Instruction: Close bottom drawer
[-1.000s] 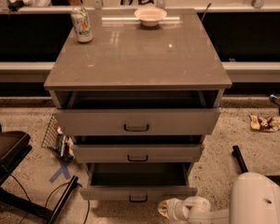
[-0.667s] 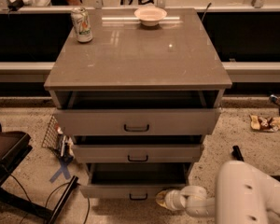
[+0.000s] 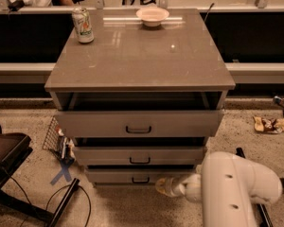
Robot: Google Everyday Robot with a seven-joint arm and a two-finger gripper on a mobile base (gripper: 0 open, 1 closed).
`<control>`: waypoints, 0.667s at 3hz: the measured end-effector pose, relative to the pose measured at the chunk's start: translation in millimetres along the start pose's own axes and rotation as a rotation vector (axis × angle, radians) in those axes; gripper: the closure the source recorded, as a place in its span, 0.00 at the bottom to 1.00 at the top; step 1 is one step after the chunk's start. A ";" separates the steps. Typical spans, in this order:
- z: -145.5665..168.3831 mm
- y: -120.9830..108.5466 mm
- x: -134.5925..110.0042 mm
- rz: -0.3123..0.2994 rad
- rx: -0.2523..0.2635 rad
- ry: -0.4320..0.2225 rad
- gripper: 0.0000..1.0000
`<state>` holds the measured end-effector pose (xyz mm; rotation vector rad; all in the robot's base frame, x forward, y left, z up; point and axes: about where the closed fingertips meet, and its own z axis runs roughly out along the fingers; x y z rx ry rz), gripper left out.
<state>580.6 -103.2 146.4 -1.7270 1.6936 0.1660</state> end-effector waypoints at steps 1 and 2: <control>7.4 -18.5 -3.7 -0.040 -0.006 0.000 1.00; 7.5 -18.5 -3.7 -0.040 -0.006 -0.001 1.00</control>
Offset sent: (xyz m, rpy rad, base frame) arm 0.0231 0.0053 0.0050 -0.0167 -0.0214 0.0365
